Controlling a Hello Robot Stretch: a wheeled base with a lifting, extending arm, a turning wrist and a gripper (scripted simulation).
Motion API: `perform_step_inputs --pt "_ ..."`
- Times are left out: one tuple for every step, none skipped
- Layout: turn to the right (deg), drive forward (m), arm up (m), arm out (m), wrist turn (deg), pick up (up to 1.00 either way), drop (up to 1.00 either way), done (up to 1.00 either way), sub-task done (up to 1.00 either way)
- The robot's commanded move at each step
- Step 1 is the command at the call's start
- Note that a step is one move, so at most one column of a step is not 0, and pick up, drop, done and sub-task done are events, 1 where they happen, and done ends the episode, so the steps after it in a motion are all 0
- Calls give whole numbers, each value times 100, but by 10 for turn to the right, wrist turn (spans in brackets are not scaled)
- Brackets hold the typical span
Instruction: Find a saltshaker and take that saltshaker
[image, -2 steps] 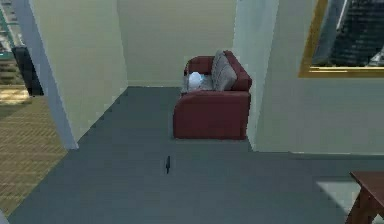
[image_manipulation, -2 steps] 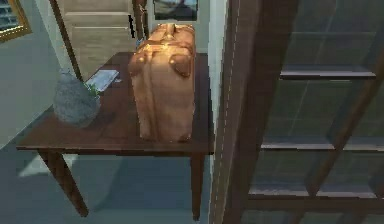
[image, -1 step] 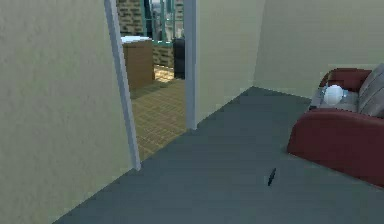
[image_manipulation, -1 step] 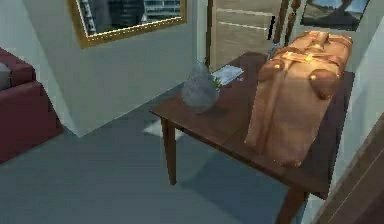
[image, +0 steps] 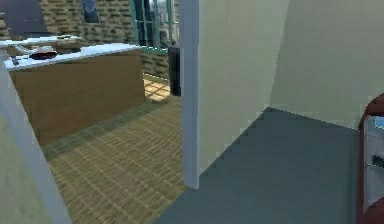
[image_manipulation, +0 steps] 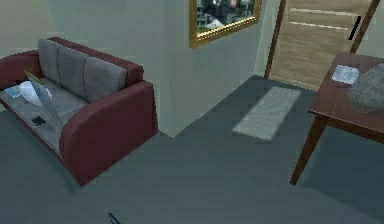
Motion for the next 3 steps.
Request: perform_step_inputs --pt "-60 0 0 0 0 0 0 0 0" --pt "0 40 0 0 0 0 0 0 0" --pt "0 65 0 0 0 0 0 0 0"
